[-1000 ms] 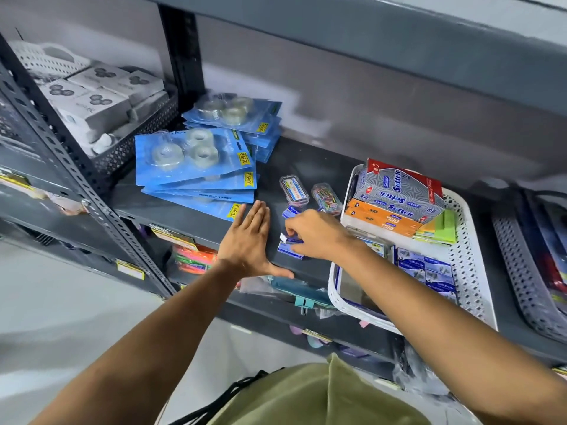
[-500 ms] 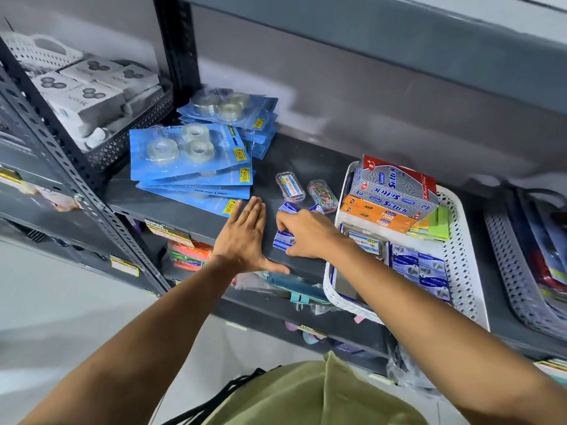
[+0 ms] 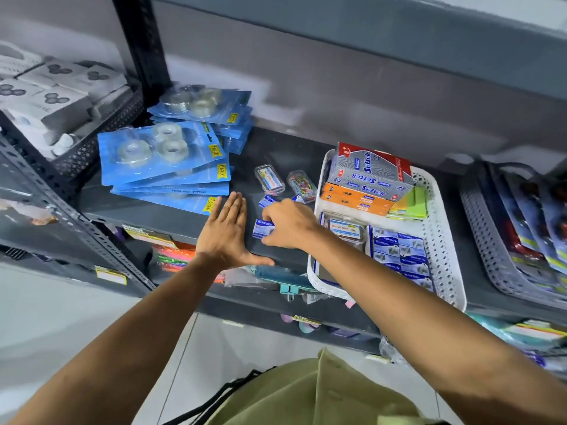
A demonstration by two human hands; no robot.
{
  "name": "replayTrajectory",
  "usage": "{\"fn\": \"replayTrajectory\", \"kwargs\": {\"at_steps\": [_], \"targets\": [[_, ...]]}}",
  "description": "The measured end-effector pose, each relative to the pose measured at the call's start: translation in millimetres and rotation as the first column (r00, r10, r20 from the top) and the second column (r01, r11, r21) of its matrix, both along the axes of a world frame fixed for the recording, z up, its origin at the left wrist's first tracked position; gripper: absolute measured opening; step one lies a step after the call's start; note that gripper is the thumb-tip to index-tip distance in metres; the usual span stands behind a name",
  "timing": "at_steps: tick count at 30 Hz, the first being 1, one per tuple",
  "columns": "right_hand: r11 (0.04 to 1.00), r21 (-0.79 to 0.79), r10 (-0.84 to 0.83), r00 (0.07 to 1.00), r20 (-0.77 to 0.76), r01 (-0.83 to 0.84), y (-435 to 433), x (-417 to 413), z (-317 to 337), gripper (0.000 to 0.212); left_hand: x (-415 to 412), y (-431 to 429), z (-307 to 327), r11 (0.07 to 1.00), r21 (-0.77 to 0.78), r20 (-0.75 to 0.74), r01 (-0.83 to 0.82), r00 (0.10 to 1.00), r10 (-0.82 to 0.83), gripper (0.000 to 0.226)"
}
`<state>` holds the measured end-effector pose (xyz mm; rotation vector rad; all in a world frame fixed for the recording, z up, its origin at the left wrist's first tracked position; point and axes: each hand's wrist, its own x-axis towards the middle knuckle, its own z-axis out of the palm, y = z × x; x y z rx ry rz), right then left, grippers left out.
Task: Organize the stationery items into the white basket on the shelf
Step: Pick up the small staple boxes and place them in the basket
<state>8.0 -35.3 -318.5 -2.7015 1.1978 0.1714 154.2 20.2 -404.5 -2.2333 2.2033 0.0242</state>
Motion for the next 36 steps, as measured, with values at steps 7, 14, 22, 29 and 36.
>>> {"fn": "replayTrajectory", "kwargs": {"at_steps": [7,14,22,29,36], "targets": [[0.995,-0.017,-0.099,0.979,0.177,0.103,0,-30,26,0.024,-9,3,0,0.998,-0.031,-0.037,0.048,0.998,-0.049,0.142],[0.973,-0.032,-0.213,0.946,0.244,0.227,-8,-90,60,0.030,-20,2,-4,0.996,-0.012,-0.031,0.092,0.995,-0.092,0.135],[0.950,-0.026,-0.309,0.947,0.083,0.313,1,-167,64,0.046,-68,-1,-3,0.976,-0.050,-0.051,0.211,0.976,-0.214,0.134],[0.947,0.019,-0.315,0.938,-0.145,0.321,25,-206,44,0.048,-70,1,-5,0.972,-0.080,-0.034,0.219,0.974,-0.222,0.127],[0.948,0.045,-0.290,0.915,-0.280,0.314,39,-224,33,0.045,-71,2,-3,0.975,-0.075,-0.006,0.207,0.978,-0.208,0.124]]}}
